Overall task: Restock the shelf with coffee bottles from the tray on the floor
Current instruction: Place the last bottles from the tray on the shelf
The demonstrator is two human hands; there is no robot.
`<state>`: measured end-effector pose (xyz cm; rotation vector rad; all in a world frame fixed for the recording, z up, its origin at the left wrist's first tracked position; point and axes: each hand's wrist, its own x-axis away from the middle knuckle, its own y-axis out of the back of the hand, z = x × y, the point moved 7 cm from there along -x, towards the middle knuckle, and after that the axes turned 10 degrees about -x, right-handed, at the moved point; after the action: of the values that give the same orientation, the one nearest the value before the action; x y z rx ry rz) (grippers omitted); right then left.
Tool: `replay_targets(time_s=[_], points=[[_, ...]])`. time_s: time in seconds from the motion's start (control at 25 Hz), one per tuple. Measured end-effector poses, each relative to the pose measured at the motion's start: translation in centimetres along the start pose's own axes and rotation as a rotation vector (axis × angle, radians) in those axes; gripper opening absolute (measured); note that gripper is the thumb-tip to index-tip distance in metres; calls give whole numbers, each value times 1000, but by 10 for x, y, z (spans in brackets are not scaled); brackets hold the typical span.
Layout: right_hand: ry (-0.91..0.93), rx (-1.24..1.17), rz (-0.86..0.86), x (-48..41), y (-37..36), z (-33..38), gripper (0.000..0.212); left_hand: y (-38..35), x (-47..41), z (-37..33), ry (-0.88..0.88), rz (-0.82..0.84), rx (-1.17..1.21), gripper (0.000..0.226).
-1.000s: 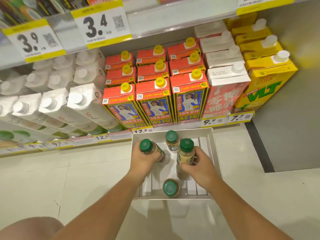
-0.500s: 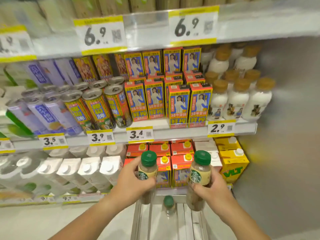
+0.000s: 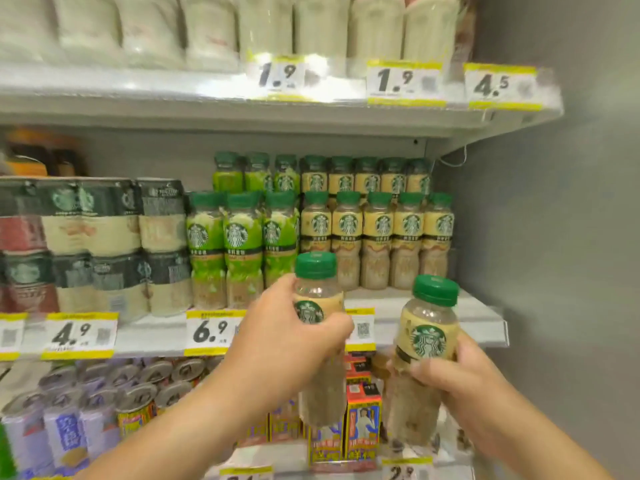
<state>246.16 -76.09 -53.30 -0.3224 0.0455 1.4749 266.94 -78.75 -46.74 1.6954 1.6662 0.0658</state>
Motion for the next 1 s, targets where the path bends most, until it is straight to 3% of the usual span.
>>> replay_targets(time_s=[0.04, 0.28, 0.48, 0.72, 1.0], points=[[23, -8, 21, -14, 0, 20, 70, 6, -17, -14, -3, -35, -10, 31], [106, 70, 85, -98, -13, 94, 61, 15, -94, -51, -19, -106, -29, 18], [61, 106, 33, -126, -12, 76, 47, 0, -113, -35, 64, -161, -101, 40], [27, 36, 16, -132, -4, 49, 45, -10, -110, -19, 39, -268, -160, 58], [80, 261, -22, -111, -1, 48, 54, -26, -79, 11, 85, -221, -176, 24]])
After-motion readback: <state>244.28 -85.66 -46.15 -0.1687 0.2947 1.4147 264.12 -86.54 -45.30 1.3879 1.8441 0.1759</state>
